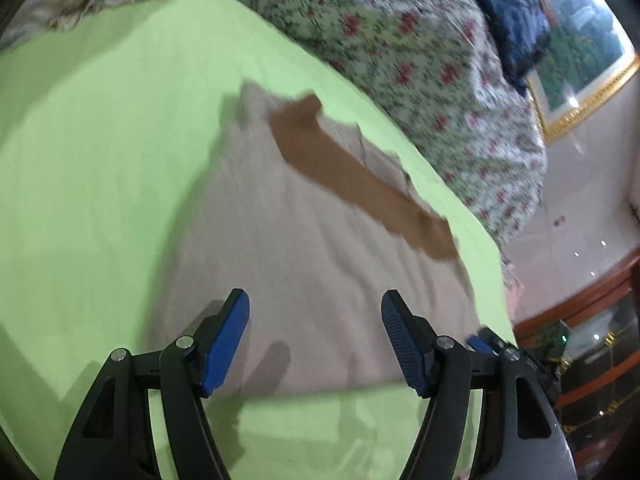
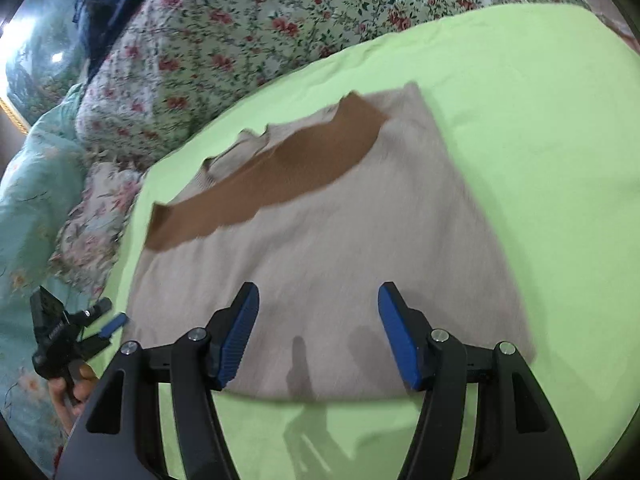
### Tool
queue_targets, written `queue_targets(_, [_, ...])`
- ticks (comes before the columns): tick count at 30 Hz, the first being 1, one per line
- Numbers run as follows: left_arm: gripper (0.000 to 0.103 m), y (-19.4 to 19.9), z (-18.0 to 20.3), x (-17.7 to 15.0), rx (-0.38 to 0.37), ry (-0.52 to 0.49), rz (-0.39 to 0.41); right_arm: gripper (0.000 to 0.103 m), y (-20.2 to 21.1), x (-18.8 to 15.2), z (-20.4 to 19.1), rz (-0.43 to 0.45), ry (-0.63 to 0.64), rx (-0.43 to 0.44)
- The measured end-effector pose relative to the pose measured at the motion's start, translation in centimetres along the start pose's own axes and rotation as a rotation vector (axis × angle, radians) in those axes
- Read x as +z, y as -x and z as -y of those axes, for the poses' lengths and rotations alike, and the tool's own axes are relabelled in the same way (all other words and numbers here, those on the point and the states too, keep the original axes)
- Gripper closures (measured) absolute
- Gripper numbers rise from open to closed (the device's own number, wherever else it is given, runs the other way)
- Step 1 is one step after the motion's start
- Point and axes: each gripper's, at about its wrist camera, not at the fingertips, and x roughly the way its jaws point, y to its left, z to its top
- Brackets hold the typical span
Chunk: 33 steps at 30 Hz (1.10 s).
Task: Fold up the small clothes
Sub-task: 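Push the folded sweater edge with the left gripper to fold it again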
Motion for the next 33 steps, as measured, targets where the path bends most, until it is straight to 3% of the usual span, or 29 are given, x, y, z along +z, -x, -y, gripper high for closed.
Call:
queue_targets(6, [0.029, 0.4, 1.3, -6.0, -0.055, -0.004, -0.065, 0.039, 1.3, -3.3, -0.4, -0.009, -0.032, 0.038])
queue_targets(11, [0.029, -0.5, 0.7, -8.2, -0.061, 0.06, -0.068, 0.038, 1.6, -4.4, -0.5, -0.018, -0.049, 0.054])
queue_targets(17, [0.029, -1.2, -0.7, -8.0, -0.076, 0.148, -0.004, 0.038, 1.9, -5.3, -0.8, -0.035, -0.046, 0.074])
queue_targets(23, [0.031, -1.7, -3.0, -5.1, -0.068, 0.231, 0.086, 0.037, 1.7, -5.1, -1.2, -0.039, -0.041, 0.077])
queue_targets(26, [0.038, -2.1, -3.3, -3.6, -0.018, 0.23, 0.108, 0.037, 1.4, -4.8, -1.4, -0.041, -0.041, 0.094])
queue_targets(29, [0.066, -2.9, -3.5, -2.0, 0.057, 0.215, 0.091, 0.037, 1.2, -4.2, -1.7, -0.036, -0.025, 0.098])
queue_targets(31, [0.088, -3.3, -3.8, -1.2, 0.062, 0.215, 0.078, 0.037, 0.8, -3.5, -1.7, -0.037, -0.017, 0.103])
queue_targets(33, [0.09, -3.2, -3.9, -0.5, 0.047, 0.224, 0.077, 0.037, 0.4, -2.4, -1.5, -0.036, -0.016, 0.102])
